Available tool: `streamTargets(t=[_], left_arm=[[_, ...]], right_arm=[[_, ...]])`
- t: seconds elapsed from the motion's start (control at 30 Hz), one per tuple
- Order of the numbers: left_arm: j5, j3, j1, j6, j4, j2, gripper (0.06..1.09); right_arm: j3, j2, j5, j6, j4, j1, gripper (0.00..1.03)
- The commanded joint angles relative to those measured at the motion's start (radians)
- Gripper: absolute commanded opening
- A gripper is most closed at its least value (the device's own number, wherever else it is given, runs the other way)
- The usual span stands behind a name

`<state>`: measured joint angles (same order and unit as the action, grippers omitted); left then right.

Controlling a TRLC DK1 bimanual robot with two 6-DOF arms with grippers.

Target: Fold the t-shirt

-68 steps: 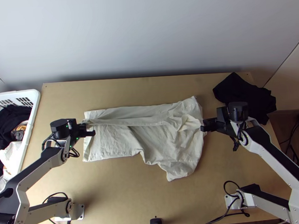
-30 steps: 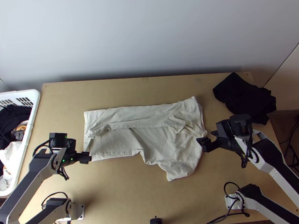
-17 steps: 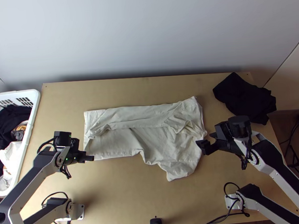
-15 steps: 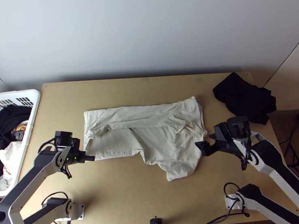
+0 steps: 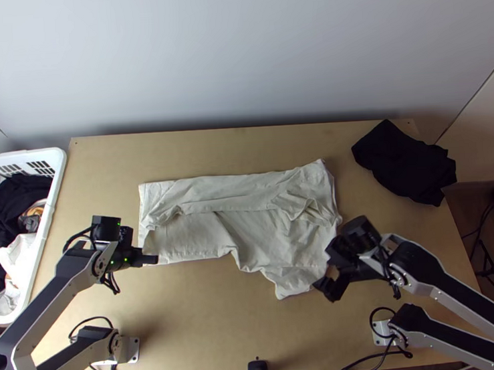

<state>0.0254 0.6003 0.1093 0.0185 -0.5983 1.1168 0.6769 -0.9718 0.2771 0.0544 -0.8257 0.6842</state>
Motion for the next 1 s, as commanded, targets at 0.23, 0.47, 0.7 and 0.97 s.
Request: streamTargets(t=[0.23, 0.47, 0.7, 0.97], left_arm=[[-0.002, -0.008, -0.02, 0.015, -0.018, -0.034, 0.09], [-0.002, -0.02, -0.026, 0.015, -0.02, -0.045, 0.09], [-0.002, -0.017, -0.039, 0.003, -0.008, -0.038, 0.09], [-0.002, 0.023, -0.071, -0.023, -0.015, -0.038, 0.09]], right_arm=[[-0.016, -0.16, -0.015, 0.05, 0.051, 0.186, 0.96], [-0.056, -0.248, -0.059, 0.044, 0.158, 0.183, 0.77], [-0.045, -0.239, -0.081, 0.042, 0.195, 0.153, 0.03], [0.038, -0.194, -0.079, 0.064, 0.146, 0.034, 0.03]])
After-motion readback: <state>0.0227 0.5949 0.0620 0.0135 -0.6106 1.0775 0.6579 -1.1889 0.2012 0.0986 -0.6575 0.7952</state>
